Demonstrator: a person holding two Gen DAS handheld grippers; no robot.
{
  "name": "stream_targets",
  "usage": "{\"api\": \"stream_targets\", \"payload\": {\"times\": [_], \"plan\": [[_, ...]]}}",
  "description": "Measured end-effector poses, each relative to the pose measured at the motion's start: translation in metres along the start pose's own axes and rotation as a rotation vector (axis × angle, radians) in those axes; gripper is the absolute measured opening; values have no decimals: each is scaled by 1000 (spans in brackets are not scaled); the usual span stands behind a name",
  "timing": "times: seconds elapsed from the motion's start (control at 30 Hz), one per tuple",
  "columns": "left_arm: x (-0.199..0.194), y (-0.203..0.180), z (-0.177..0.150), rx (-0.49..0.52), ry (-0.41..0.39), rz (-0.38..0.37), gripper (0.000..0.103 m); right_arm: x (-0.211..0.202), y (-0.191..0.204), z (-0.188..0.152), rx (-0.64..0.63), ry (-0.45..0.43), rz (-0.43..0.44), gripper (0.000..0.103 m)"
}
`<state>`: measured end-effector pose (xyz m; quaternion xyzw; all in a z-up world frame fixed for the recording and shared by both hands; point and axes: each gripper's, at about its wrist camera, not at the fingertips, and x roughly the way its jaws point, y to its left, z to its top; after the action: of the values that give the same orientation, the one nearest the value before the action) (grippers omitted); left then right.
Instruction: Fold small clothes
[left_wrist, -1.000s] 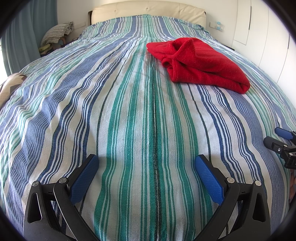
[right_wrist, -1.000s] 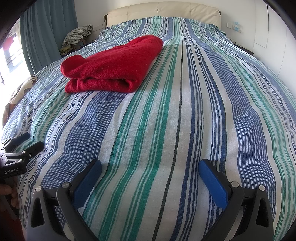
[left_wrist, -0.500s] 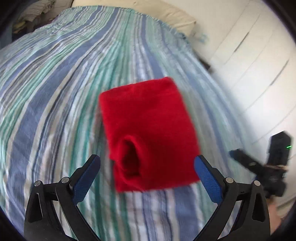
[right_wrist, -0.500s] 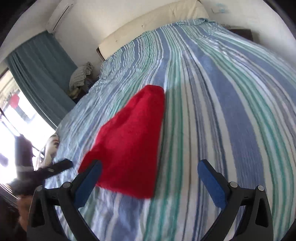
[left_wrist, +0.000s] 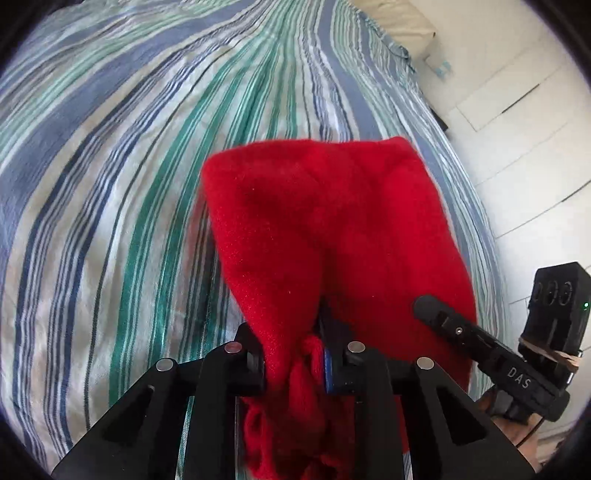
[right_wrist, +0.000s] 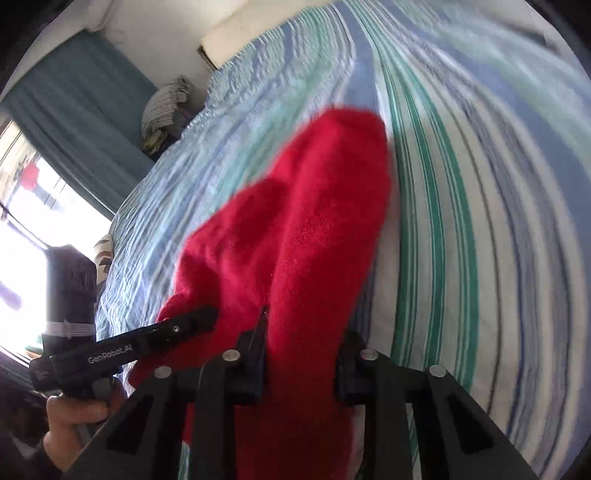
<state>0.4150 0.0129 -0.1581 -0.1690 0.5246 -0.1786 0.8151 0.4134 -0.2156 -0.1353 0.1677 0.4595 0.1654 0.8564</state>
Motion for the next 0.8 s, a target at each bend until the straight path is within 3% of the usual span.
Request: {"api": "stream_targets", "payload": {"times": [0.17, 0.23, 0.3, 0.33, 0.4, 0.47, 0.5, 0.53, 0.57, 0.6, 0.67, 0.8], "plan": [[-60, -22, 11, 65, -153, -45, 20, -49, 39, 21, -123, -156, 0, 25], [-70, -30, 13, 78, -172, -43, 23, -60, 44, 23, -118, -193, 13, 25], [-56, -25, 6, 56, -101, 1, 43, -51, 38, 19, -85, -147, -3, 28], [-40, -19, -1, 44, -30, 43, 47, -44, 29, 16, -61, -96, -20, 30], [-19, -4, -26, 37, 98, 169, 44, -25, 5, -7, 36, 42, -107, 45], [-42, -1, -53, 64, 42, 165, 50, -30, -11, -36, 75, 92, -161, 53], [-58, -6, -64, 98, 2, 195, 63, -41, -12, -46, 69, 68, -169, 72], [-76, -12, -76, 146, -40, 248, 71, -57, -9, -56, 48, 42, -199, 82], [-96, -23, -86, 202, -89, 304, 87, -71, -5, -64, 28, 17, -224, 93], [-115, -35, -100, 249, -139, 346, 98, -87, 1, -74, 10, -11, -238, 94], [-146, -56, -121, 313, -218, 396, 100, -116, 15, -92, -22, -42, -243, 94], [-182, -89, -151, 341, -283, 537, 101, -168, 47, -115, -78, -86, -290, 95]]}}
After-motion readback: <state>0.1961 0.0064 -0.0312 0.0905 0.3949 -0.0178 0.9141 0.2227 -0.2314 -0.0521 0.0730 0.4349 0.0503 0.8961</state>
